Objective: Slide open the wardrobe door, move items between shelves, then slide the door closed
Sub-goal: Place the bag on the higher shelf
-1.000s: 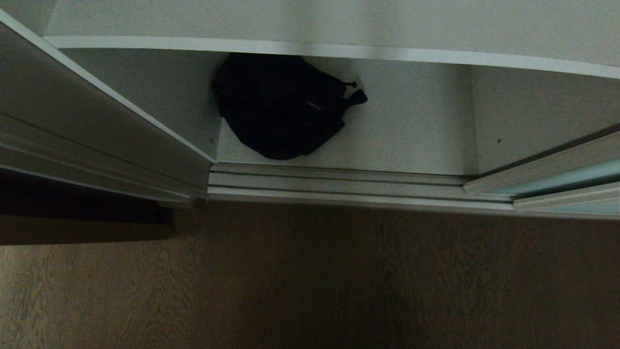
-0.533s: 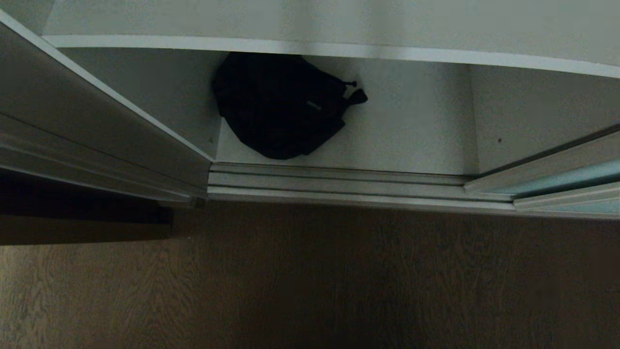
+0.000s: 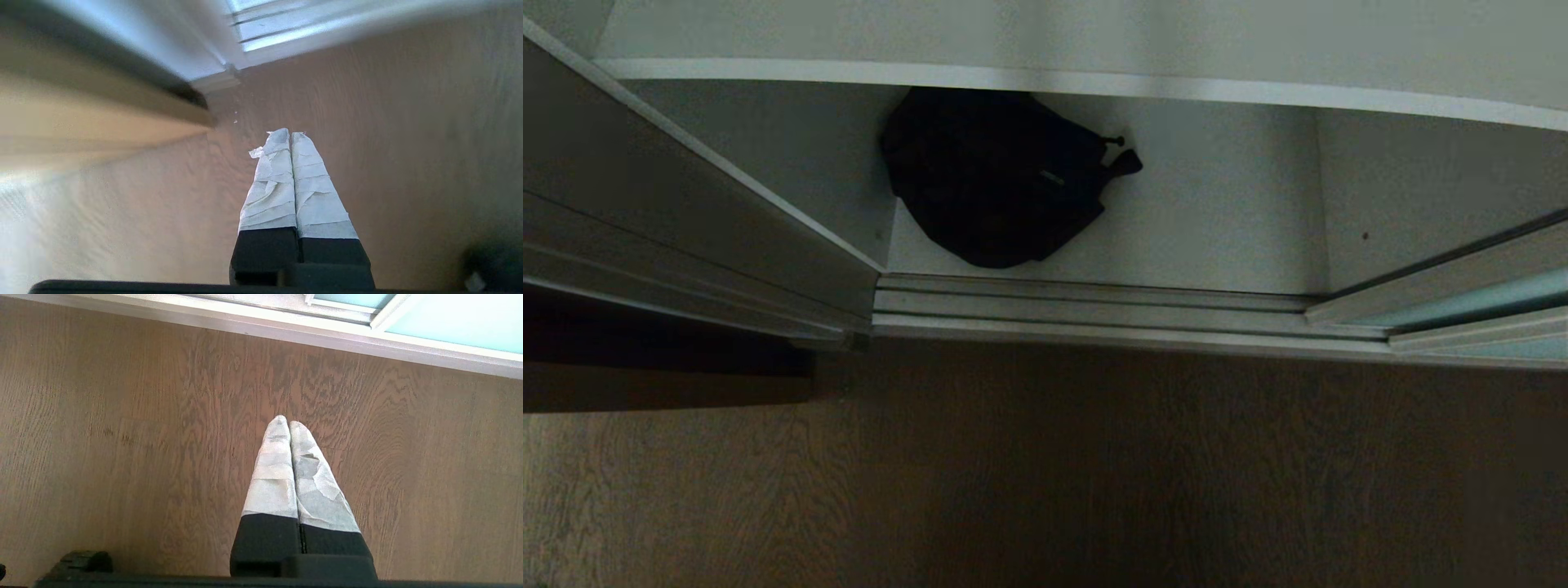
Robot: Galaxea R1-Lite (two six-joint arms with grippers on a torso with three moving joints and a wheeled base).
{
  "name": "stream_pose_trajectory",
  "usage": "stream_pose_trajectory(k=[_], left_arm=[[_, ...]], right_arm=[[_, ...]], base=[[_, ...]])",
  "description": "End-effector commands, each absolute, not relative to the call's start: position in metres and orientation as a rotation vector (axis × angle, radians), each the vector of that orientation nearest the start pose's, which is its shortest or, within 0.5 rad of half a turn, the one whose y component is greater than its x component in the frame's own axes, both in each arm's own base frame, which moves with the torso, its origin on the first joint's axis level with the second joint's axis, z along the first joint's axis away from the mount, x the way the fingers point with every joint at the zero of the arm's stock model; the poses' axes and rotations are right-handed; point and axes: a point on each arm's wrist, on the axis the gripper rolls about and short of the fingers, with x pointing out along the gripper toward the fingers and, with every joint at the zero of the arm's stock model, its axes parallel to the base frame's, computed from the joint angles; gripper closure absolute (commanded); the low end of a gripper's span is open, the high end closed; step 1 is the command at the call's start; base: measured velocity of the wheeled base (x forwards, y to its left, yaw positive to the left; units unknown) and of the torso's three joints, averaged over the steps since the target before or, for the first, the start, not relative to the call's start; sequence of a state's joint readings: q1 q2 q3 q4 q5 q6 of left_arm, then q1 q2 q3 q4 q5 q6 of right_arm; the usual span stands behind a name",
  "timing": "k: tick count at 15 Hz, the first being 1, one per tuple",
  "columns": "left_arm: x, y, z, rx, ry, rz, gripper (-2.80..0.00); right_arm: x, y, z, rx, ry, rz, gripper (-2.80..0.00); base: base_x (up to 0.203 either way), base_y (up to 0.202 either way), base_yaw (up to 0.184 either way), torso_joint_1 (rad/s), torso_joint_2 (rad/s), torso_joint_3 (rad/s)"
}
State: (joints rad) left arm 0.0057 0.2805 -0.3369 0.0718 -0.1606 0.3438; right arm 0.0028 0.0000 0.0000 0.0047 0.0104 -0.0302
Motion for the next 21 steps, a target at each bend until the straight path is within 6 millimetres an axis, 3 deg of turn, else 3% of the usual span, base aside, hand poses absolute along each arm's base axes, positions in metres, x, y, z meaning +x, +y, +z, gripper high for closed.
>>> stream_pose_trajectory(k=[1,3,6,9,14,18,21], left_arm=[[0.022,-0.005,0.185,0.504,0.124,-0.268,0.00],[0.042,-0.006,0.191,0.690,0.148,-0.360,0.00],[0.066,-0.007,0.203,0.777,0.163,-0.420,0.00],[0.068,-0.008,0.199,0.597,0.182,-0.403,0.00],[0.065,-0.009,0.196,0.097,0.286,-0.398,0.00],[0.099,-0.011,0.184,-0.072,0.486,-0.435,0.00],[0.128,-0.026,0.164,-0.102,0.670,-0.528,0.00]], right_arm=[[-0.023,0.000,0.075,-0.031,0.003,0.014,0.00],[-0.023,0.000,0.075,-0.031,0.003,0.014,0.00],[-0.023,0.000,0.075,-0.031,0.004,0.014,0.00],[-0.023,0.000,0.075,-0.031,0.004,0.014,0.00],[-0.023,0.000,0.075,-0.031,0.003,0.014,0.00],[-0.023,0.000,0.075,-0.031,0.004,0.014,0.00],[-0.023,0.000,0.075,-0.031,0.003,0.014,0.00]], base=[[0.000,0.000,0.000,0.000,0.00,0.000],[0.000,0.000,0.000,0.000,0.00,0.000],[0.000,0.000,0.000,0.000,0.00,0.000],[0.000,0.000,0.000,0.000,0.00,0.000],[0.000,0.000,0.000,0.000,0.00,0.000],[0.000,0.000,0.000,0.000,0.00,0.000],[0.000,0.000,0.000,0.000,0.00,0.000]])
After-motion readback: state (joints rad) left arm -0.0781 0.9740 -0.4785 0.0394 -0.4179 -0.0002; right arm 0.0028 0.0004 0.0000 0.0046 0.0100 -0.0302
